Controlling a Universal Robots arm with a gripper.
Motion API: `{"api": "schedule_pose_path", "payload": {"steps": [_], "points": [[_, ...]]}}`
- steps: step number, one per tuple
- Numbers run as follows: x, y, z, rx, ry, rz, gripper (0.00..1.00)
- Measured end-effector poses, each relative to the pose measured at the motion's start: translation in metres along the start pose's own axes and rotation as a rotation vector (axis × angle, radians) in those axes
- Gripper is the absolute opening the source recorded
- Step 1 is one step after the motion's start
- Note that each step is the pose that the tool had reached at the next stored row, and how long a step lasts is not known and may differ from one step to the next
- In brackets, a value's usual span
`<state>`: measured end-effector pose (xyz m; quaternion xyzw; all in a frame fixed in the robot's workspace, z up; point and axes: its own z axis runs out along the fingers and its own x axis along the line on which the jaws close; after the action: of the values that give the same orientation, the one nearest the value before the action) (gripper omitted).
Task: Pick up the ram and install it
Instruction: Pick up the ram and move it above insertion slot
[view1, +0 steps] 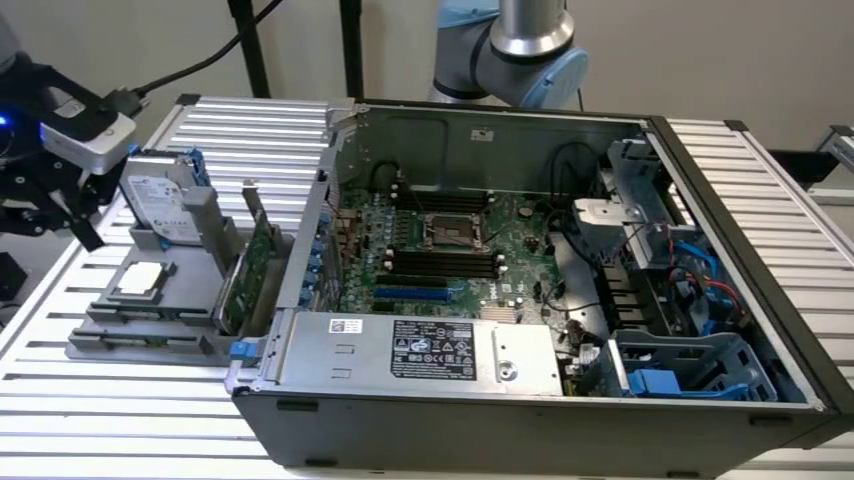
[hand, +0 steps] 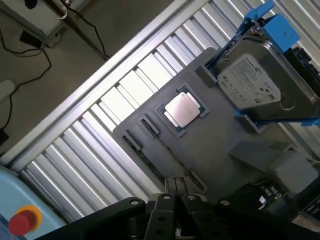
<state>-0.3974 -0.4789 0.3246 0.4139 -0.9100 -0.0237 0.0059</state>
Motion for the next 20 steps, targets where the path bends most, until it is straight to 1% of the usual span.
{"api": "schedule_pose_path", "payload": {"steps": [20], "points": [[0.0,-0.0007,0.014,-0.0033,0.0174,-0.365,0.0]]}}
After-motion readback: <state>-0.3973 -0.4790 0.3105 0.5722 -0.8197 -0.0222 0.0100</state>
